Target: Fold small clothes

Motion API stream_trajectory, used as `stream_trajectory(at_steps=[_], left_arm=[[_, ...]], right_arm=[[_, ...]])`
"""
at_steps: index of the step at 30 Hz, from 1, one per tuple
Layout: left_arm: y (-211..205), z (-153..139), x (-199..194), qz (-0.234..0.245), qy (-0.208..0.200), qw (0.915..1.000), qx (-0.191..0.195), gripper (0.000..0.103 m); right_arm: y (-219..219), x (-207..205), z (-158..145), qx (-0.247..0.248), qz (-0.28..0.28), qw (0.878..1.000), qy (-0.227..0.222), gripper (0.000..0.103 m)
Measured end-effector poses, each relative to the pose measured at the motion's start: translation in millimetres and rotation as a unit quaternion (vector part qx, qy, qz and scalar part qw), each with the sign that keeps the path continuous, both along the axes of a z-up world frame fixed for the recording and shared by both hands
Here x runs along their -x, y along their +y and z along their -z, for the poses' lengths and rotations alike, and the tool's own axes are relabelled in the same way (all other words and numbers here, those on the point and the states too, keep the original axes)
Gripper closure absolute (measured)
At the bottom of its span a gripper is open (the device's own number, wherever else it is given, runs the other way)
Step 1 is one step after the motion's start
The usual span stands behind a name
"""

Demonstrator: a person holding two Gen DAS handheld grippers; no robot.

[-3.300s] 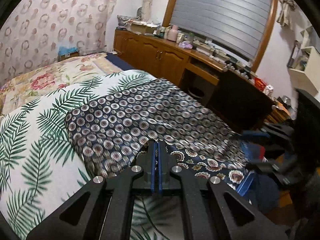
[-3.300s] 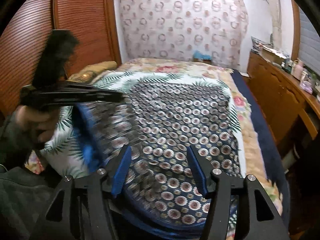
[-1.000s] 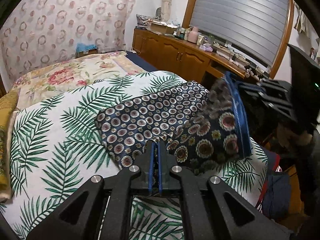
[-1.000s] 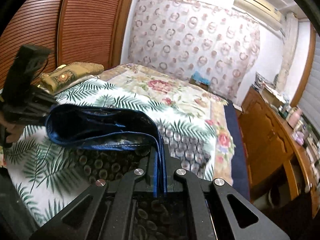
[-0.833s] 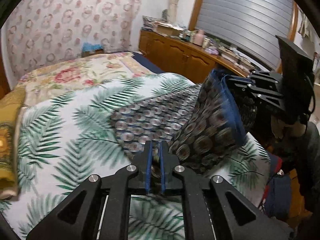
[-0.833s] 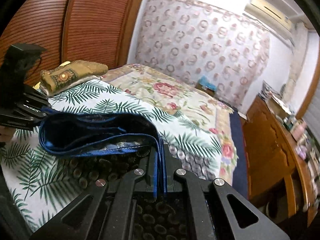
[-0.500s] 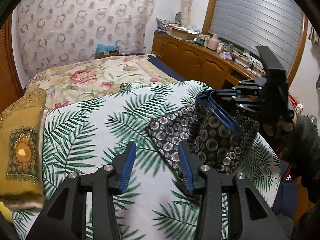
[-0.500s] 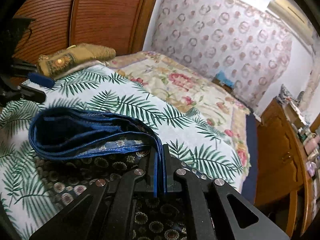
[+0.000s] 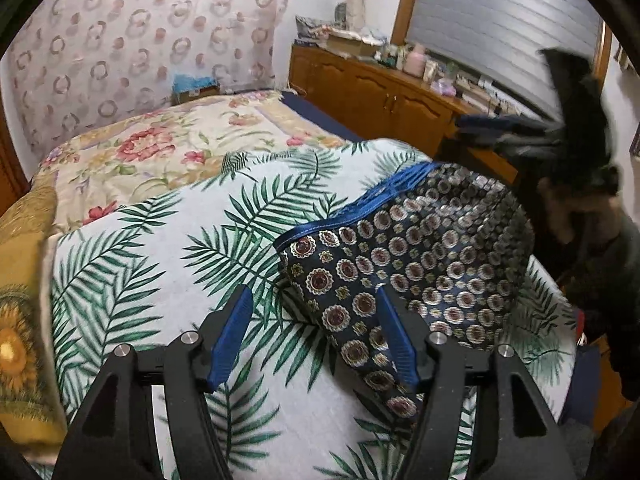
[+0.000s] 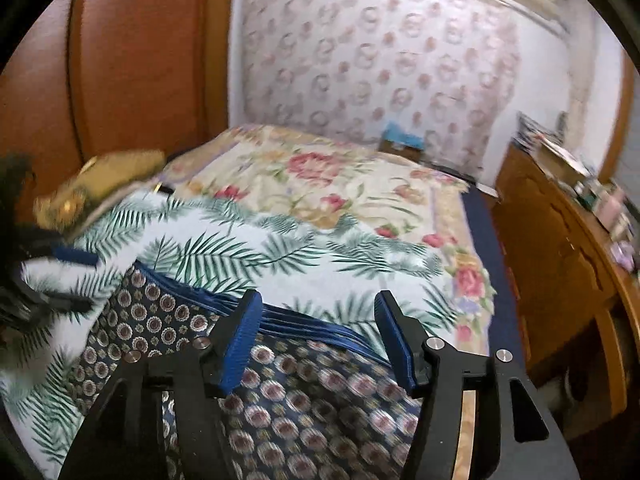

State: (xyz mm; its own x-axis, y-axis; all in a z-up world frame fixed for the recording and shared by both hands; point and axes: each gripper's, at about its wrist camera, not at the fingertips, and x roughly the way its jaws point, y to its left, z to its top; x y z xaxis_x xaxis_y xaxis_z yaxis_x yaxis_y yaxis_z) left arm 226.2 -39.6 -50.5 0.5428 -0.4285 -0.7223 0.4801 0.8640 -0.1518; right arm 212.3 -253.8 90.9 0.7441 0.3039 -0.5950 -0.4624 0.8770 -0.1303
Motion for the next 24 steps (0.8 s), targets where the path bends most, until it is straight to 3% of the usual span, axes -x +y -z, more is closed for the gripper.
stream_trajectory(at_steps=[4, 10, 20, 24], left_arm=[[-4, 12, -19, 0.0, 0.017, 0.9998, -0.013, 0.038], [-4, 28, -38, -0.002, 0.044, 0.999, -0.011, 0.038], [-9, 32, -43, 0.0, 0.048, 0.9988, -0.006, 0.038], [-9, 32, -44, 0.003, 0.046, 0.9989, 0.005, 0.039]], right_arm=[[-33, 21, -1, 0.006, 0.034, 0.999, 0.005, 0.038], [-79, 19, 43, 0.018, 0.092, 0.993, 0.076, 0.037], [-105, -12, 65, -0.057, 0.072, 0.987, 0.131, 0.037], [-112, -18, 69, -0.062, 0.055, 0.987, 0.139, 0.037]])
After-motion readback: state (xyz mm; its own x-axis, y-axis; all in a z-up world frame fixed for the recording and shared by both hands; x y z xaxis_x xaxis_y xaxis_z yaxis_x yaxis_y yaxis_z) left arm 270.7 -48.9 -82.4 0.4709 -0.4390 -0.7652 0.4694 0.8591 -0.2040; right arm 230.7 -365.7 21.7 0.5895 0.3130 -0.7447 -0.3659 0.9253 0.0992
